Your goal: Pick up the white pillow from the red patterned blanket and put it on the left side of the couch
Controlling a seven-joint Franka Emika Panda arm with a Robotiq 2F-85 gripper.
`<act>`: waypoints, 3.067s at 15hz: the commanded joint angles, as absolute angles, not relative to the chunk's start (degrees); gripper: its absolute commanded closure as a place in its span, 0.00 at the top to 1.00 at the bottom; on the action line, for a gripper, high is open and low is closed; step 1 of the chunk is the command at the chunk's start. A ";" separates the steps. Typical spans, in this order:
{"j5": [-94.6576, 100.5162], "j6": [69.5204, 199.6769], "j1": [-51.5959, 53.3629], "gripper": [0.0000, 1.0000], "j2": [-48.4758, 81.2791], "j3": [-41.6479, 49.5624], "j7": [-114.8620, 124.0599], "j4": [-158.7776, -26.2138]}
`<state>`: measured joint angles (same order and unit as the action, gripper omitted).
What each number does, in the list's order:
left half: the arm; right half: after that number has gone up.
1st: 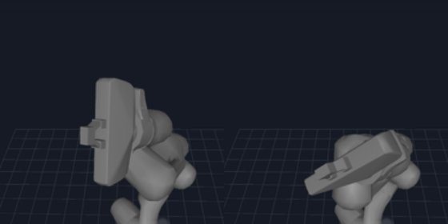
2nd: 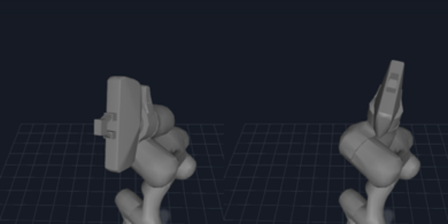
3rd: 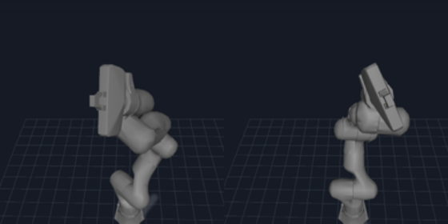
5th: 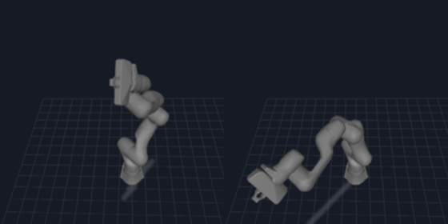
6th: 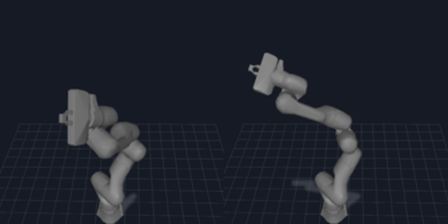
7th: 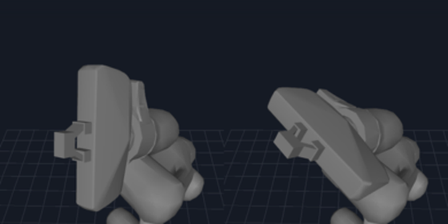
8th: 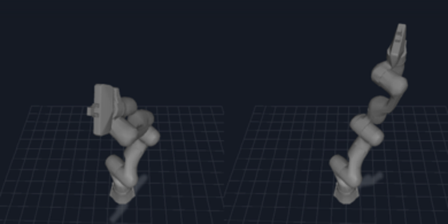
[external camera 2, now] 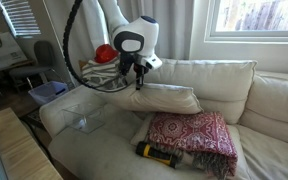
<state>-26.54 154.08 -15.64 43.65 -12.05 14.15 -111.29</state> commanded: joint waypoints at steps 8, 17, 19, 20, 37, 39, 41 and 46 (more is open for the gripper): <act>-25.66 153.50 -0.27 0.03 34.80 -7.58 19.35 -114.65; -26.34 153.61 -1.56 0.03 26.82 -5.06 16.32 -118.65; -27.06 152.86 -2.18 0.03 24.02 -5.34 15.61 -119.67; -27.72 153.71 -2.31 0.03 22.85 -5.58 15.33 -120.33; -30.39 157.27 -0.96 0.91 27.99 -7.86 12.40 -116.74; -29.06 156.46 -0.82 1.00 26.03 -7.40 13.56 -118.12; -29.14 156.90 -0.71 0.95 27.03 -7.71 13.35 -117.51; -29.14 156.89 -0.78 1.00 26.50 -7.57 13.35 -117.49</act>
<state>-29.25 157.01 -0.85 26.53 -7.64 13.20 -117.55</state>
